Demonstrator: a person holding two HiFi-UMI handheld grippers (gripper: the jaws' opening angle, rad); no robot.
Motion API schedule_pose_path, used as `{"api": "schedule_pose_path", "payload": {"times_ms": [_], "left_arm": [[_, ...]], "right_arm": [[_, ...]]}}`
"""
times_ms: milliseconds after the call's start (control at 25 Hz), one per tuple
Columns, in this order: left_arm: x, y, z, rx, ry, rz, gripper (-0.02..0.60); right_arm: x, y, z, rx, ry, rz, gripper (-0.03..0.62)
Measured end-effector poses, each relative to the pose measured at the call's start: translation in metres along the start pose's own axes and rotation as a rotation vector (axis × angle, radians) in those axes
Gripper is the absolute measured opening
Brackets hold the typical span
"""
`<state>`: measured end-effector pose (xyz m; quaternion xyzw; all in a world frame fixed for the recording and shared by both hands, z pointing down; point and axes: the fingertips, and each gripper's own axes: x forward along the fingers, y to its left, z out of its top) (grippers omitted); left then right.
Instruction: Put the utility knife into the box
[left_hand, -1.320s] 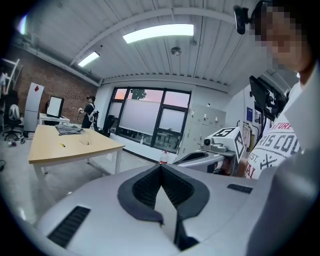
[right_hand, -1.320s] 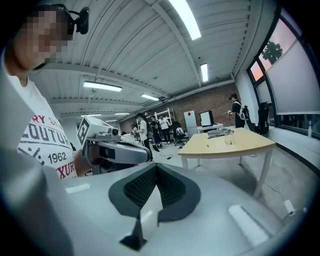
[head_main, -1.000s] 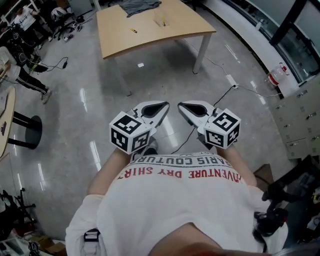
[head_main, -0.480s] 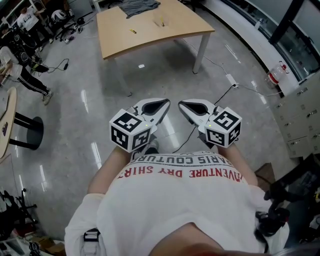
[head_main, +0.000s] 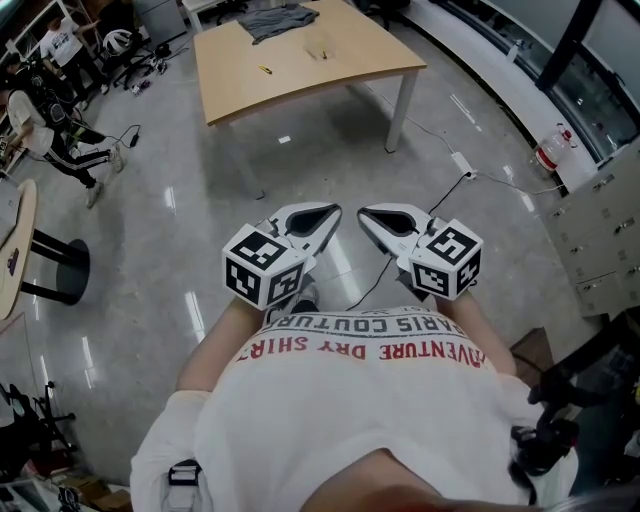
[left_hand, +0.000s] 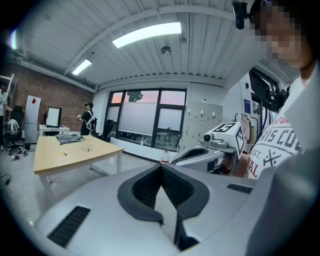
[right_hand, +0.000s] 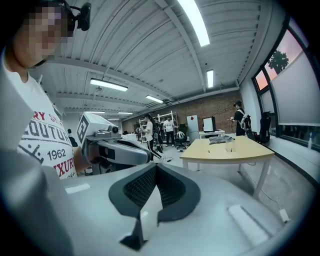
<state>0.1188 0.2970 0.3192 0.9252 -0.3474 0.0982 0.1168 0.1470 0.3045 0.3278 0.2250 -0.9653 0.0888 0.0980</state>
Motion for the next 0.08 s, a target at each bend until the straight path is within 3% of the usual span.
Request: {"api": "schedule_pose_path", "payload": {"times_ms": [80], "left_arm": [[0.0005, -0.0020, 0.0017, 0.012, 0.003, 0.002, 0.002]], "right_arm": [[-0.0024, -0.0001, 0.0019, -0.002, -0.002, -0.002, 0.002]]}}
